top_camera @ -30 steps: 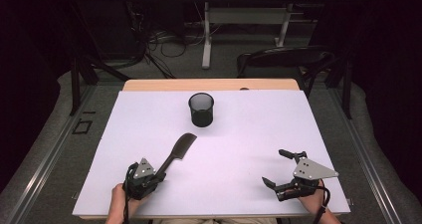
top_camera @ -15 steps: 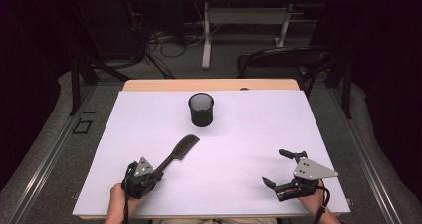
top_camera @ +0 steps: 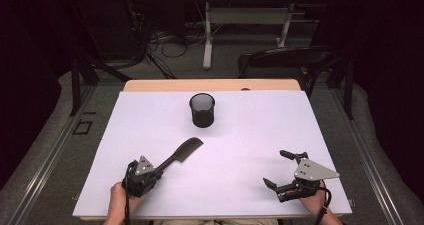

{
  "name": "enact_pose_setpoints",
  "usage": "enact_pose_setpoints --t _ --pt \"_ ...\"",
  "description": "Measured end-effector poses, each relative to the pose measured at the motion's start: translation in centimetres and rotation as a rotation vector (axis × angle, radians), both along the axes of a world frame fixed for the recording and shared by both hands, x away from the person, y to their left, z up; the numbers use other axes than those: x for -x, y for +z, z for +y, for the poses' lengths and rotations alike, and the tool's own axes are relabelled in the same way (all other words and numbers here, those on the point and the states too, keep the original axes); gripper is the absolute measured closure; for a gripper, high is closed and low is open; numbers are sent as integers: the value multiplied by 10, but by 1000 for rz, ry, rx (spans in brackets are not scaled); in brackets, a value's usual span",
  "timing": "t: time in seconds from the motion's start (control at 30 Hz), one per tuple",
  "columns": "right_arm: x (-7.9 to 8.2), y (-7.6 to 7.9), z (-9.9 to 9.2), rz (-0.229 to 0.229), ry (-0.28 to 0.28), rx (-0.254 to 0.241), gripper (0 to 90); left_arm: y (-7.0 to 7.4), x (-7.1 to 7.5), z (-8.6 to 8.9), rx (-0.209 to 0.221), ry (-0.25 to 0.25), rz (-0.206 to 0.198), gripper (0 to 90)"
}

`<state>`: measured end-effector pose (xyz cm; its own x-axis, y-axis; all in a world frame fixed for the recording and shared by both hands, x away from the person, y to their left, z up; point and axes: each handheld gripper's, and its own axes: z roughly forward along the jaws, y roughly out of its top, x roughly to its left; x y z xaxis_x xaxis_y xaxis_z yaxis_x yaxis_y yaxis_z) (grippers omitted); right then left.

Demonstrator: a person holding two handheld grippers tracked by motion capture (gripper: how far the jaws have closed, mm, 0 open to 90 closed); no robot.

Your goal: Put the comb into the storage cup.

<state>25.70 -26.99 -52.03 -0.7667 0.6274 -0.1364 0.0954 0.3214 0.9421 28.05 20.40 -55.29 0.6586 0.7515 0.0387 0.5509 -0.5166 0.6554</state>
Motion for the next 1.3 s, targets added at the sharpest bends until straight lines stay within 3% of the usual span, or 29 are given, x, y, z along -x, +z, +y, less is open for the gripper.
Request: enact_pose_setpoints --t 0.63,1.3 --pt "0 0 0 -1 -2 0 0 -1 -5 -4 -50 20 -31 900" --pt "0 0 0 2 -2 8 0 -2 -8 -3 -102 79 -79 900"
